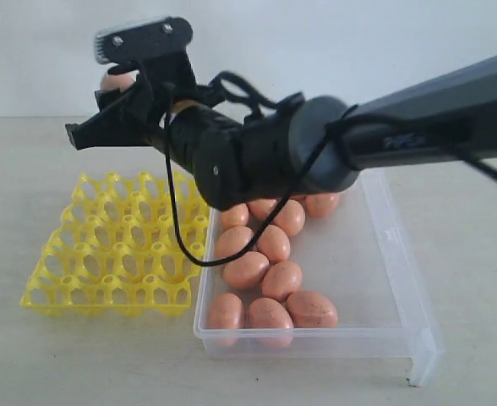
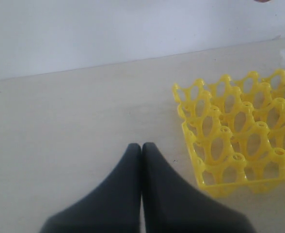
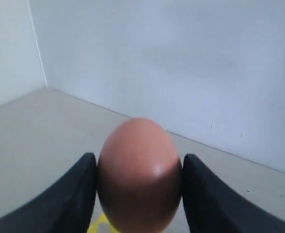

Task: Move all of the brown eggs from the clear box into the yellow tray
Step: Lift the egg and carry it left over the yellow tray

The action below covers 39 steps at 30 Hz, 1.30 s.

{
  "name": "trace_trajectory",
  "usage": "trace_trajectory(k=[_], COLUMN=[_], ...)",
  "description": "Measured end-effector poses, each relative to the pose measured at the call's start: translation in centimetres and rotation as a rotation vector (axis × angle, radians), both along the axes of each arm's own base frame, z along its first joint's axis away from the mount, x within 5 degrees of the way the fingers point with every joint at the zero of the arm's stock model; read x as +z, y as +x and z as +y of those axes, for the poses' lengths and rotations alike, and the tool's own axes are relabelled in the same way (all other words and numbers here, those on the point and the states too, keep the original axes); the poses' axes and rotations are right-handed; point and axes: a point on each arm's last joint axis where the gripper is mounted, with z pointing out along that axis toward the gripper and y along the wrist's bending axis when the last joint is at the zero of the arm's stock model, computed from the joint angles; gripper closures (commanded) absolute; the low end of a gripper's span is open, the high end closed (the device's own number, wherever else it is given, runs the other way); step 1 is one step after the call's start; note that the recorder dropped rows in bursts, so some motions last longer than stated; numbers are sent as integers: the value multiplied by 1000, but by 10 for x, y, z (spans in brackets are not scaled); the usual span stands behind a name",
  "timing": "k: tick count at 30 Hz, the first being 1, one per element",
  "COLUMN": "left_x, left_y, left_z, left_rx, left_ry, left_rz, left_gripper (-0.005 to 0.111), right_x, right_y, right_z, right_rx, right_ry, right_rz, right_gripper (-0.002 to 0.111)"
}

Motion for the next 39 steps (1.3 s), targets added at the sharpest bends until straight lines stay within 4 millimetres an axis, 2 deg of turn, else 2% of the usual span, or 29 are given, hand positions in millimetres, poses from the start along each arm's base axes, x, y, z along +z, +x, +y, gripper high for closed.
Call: trace_trajectory(k=[2,5,10,18,24,30,39], left_x=[0,0,0,0,0,0,0], left_y=[0,0,0,0,0,0,0], left_z=[0,0,0,0,0,0,0], left_rx=[0,0,0,0,0,0,0], left_ry=[0,0,0,0,0,0,0], left_rz=[0,0,0,0,0,0,0], left_gripper=[111,111,111,111,111,111,111], right_x=[-19,-35,-45,-70,-85,-104,-112], right_y=[6,10,22,41,50,51,51], right_z=[7,24,50,68,78,80,80], right_rx=[5,101,181,137,127,121,119], right_ry=[87,149,147,69,29,-12,-20], right_rz=[-2,-34,-46,142,213,259,273], right_gripper=[109,109,109,109,109,109,108])
